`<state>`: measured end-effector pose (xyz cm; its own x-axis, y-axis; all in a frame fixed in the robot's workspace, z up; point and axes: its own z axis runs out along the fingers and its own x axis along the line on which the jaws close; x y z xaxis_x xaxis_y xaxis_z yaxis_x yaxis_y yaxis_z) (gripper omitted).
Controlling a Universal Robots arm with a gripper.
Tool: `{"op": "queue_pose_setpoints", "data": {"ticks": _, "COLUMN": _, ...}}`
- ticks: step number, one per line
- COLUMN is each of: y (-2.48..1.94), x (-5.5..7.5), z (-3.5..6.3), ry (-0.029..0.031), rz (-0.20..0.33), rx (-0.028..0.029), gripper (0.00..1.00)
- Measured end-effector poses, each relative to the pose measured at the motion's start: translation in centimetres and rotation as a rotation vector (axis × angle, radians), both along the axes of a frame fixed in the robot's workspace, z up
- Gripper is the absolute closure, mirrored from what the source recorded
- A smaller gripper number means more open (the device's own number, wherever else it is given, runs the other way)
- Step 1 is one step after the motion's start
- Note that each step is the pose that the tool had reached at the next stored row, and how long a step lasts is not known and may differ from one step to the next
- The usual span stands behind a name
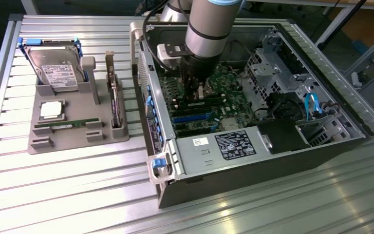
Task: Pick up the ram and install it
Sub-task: 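Press down the ram until it locks into place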
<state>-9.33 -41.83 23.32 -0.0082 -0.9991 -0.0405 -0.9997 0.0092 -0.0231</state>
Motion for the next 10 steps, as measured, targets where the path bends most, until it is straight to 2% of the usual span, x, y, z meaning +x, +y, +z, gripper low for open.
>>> {"op": "queue_pose_setpoints", "data": {"ticks": 10, "y": -0.01, "x": 0.00, "z": -0.10, "ry": -0.0001, "rz": 0.000, "rx": 0.0004, "gripper": 0.90}}
